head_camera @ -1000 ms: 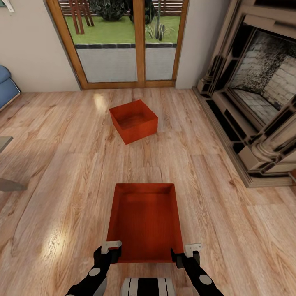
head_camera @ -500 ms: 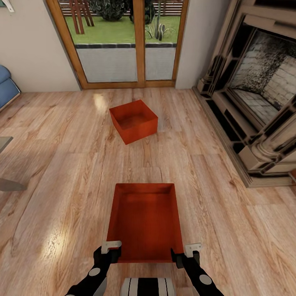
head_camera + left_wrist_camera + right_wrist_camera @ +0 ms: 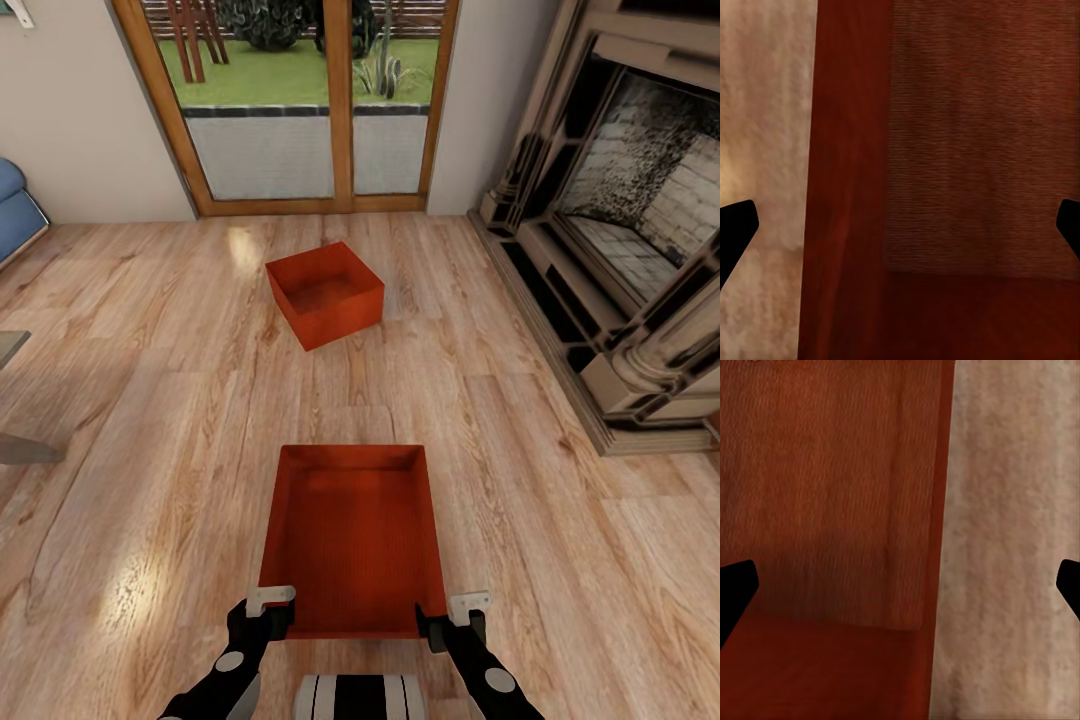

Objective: Move the two storage containers from the living room to the garage. In the garage, place one container on the floor and stack the other container on top of it (either order is fine).

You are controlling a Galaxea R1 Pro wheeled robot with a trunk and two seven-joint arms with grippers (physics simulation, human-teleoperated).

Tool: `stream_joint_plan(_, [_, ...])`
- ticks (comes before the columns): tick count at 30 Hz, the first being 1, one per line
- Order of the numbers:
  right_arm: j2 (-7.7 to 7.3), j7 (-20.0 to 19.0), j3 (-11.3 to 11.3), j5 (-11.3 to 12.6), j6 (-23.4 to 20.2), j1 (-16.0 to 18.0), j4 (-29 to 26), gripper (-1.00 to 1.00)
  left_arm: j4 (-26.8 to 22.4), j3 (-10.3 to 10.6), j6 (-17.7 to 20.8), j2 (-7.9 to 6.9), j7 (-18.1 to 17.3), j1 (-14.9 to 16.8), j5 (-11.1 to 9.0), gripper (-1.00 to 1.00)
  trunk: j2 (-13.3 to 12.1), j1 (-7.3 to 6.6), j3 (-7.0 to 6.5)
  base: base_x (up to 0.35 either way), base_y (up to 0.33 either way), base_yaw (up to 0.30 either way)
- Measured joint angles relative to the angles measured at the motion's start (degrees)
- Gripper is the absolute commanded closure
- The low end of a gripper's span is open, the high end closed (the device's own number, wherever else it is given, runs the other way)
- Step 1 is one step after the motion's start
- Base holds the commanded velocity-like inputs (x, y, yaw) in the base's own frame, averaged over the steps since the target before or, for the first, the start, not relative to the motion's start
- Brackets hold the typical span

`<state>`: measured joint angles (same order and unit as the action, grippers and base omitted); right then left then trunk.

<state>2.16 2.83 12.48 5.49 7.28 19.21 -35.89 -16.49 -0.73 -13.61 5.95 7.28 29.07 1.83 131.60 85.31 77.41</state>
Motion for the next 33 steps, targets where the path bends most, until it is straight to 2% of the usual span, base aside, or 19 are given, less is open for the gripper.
stream_joint_plan(33, [0.00, 0.0, 0.0, -0.1, 0.1, 0.0, 0.0, -1.00, 0.0, 0.0, 0.0, 0.00, 0.0, 0.0, 0.0, -1.00, 0.8, 0.44, 0.36, 0.000, 0.000, 0.000])
